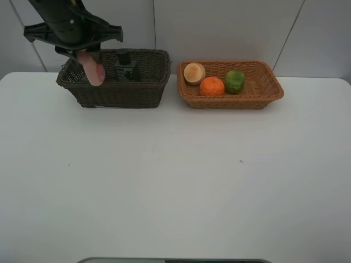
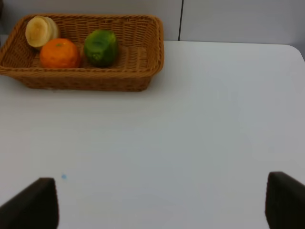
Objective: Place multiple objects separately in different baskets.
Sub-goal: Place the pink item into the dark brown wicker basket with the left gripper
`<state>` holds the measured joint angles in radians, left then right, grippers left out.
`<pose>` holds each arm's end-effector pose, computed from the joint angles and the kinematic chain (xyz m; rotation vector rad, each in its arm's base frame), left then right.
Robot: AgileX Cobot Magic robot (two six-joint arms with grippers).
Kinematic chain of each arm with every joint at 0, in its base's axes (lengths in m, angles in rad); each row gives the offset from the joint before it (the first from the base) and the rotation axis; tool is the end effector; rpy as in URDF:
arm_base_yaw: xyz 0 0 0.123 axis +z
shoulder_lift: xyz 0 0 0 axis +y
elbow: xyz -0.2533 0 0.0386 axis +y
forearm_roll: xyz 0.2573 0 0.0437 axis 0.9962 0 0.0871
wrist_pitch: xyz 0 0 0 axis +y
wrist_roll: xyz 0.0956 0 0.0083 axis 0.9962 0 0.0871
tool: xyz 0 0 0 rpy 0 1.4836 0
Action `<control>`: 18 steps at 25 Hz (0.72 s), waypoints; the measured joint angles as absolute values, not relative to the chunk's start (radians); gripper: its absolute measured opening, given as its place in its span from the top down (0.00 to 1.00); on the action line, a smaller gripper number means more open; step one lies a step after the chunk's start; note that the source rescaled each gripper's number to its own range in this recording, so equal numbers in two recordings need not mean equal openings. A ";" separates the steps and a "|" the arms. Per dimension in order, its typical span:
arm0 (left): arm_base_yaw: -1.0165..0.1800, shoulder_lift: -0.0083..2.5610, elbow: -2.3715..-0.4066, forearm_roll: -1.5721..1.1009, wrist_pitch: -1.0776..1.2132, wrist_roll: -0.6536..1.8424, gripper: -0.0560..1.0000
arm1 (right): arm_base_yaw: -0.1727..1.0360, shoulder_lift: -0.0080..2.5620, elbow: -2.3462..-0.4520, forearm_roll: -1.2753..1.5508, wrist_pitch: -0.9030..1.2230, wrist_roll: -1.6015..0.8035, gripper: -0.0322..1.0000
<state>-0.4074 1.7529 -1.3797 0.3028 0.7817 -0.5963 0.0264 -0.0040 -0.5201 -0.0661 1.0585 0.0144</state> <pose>0.3628 -0.1346 0.2309 -0.0360 2.5778 -0.0129 0.0340 -0.0046 0.2858 -0.0082 2.0167 -0.0528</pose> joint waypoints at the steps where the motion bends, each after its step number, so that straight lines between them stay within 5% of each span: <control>1: -0.399 1.753 -1.394 0.313 0.770 -0.595 0.63 | 0.026 -0.004 -0.520 -0.066 1.058 0.014 0.15; 18: -0.284 1.934 -1.418 0.363 0.488 -0.593 0.63 | 0.026 -0.004 -0.520 -0.066 1.058 0.014 0.15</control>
